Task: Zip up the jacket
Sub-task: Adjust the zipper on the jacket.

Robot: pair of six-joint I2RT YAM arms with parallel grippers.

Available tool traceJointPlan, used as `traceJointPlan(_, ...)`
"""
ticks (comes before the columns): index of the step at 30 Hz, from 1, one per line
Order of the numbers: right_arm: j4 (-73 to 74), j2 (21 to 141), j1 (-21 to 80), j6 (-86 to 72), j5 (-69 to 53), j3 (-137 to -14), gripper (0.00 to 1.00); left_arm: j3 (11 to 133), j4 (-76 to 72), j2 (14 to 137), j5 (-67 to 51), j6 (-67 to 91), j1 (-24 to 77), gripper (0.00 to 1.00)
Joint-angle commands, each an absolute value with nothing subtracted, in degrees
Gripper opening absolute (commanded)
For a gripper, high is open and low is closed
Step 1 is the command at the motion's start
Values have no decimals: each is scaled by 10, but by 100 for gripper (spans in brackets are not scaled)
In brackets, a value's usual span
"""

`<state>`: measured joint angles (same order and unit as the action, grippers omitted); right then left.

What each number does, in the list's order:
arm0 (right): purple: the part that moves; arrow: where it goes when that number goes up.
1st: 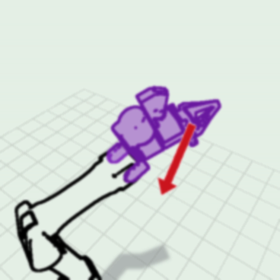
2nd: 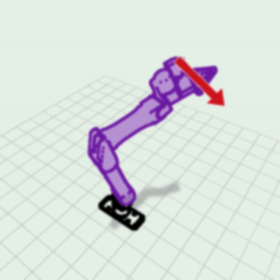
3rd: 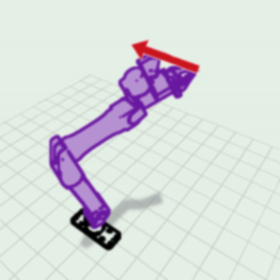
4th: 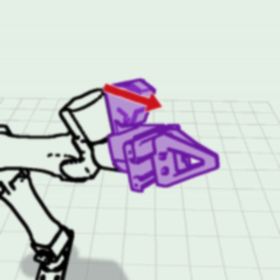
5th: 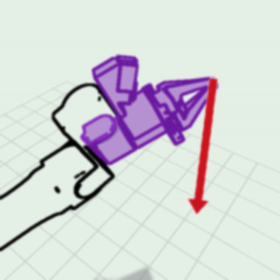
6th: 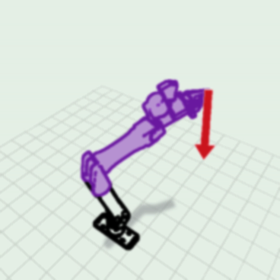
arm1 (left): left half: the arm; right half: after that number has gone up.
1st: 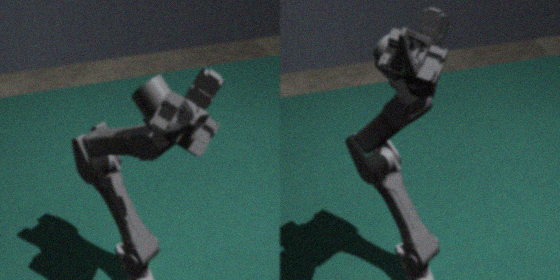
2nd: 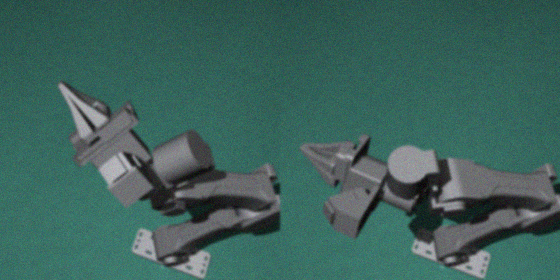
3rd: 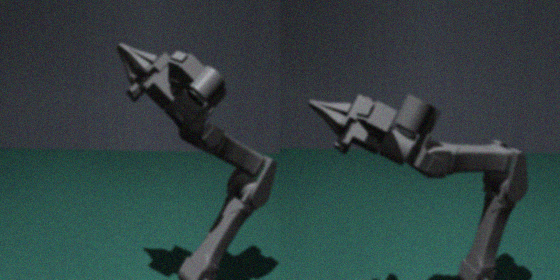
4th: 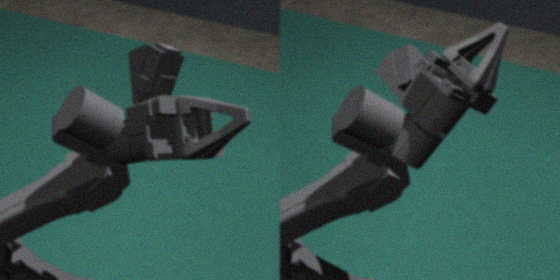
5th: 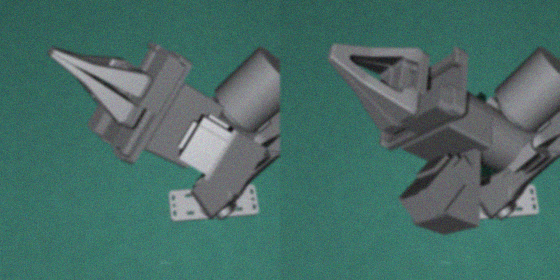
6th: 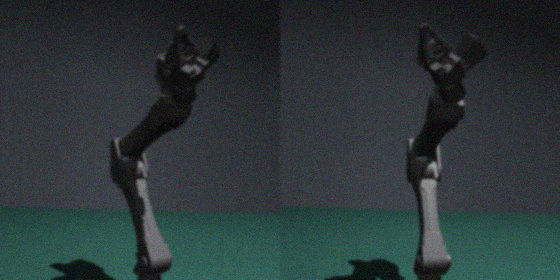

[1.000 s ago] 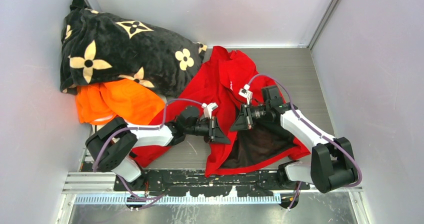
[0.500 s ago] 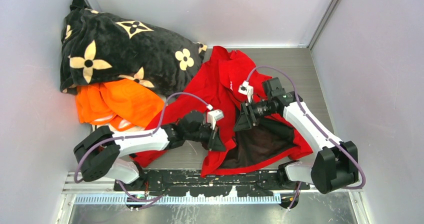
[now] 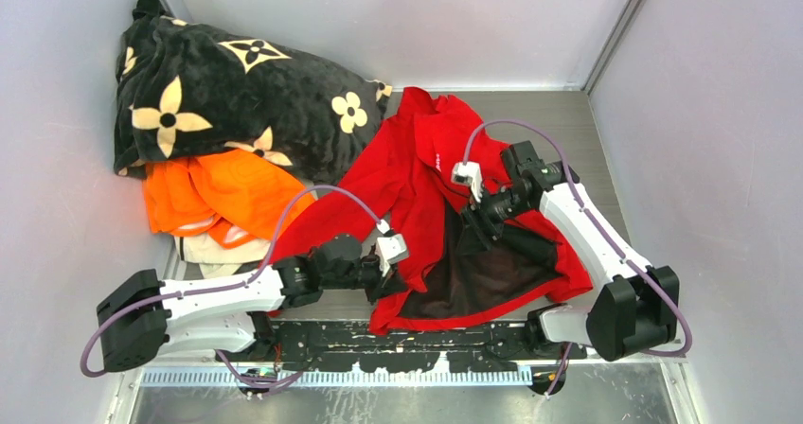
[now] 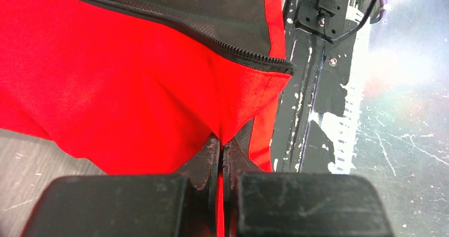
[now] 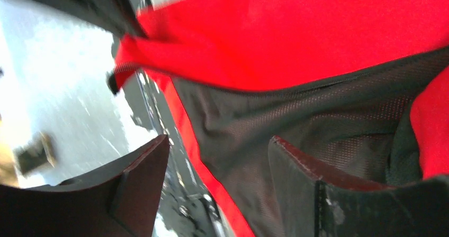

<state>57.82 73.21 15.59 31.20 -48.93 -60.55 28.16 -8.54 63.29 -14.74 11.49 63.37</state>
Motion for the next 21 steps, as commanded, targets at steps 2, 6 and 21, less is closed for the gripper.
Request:
traceJointPlan(2, 776, 772, 156, 767, -527, -629, 93, 282, -89, 600, -144, 60, 633, 0)
traceJointPlan(6, 793, 804, 168, 882, -545, -647, 100, 288, -101, 603, -168, 65, 633, 0)
traceJointPlan(21, 536, 810, 277, 671, -491, -592, 89, 302, -134, 623, -229, 100, 625, 0)
